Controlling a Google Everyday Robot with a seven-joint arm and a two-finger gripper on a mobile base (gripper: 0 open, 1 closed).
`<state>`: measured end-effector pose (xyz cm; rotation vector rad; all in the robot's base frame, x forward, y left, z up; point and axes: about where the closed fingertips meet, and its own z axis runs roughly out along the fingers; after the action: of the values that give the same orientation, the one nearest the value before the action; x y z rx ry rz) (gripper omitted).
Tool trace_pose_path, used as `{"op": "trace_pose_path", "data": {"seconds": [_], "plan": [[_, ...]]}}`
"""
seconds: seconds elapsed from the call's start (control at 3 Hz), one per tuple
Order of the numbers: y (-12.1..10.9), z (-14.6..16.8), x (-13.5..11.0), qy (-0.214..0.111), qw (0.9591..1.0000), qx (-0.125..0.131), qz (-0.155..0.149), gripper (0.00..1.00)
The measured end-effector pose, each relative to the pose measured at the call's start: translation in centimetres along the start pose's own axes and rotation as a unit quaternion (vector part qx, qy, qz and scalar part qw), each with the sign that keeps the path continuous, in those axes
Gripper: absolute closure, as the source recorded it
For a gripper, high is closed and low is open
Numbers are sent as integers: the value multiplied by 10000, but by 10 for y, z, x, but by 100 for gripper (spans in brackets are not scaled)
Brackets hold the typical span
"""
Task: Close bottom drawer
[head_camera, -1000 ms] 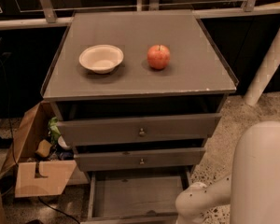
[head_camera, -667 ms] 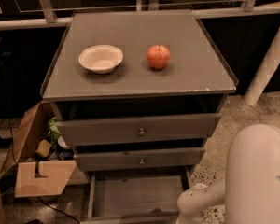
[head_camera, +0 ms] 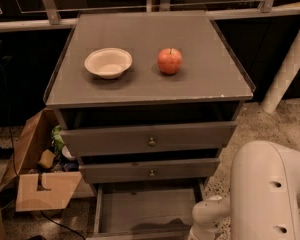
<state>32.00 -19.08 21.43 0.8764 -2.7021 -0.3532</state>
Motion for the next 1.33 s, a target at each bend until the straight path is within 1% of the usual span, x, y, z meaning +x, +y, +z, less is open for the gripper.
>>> {"op": "trace_pose_path", "data": {"seconds": [0.33,0.67,1.0,1.33], "plan": [[0,0,0,0,10000,0,0,100],[-20,23,-23,-100,9994,-115,301,100],[-46,34,-50,-252,9980,-53,578,100],[-50,34,-54,-321,9973,-13,657,100]]}}
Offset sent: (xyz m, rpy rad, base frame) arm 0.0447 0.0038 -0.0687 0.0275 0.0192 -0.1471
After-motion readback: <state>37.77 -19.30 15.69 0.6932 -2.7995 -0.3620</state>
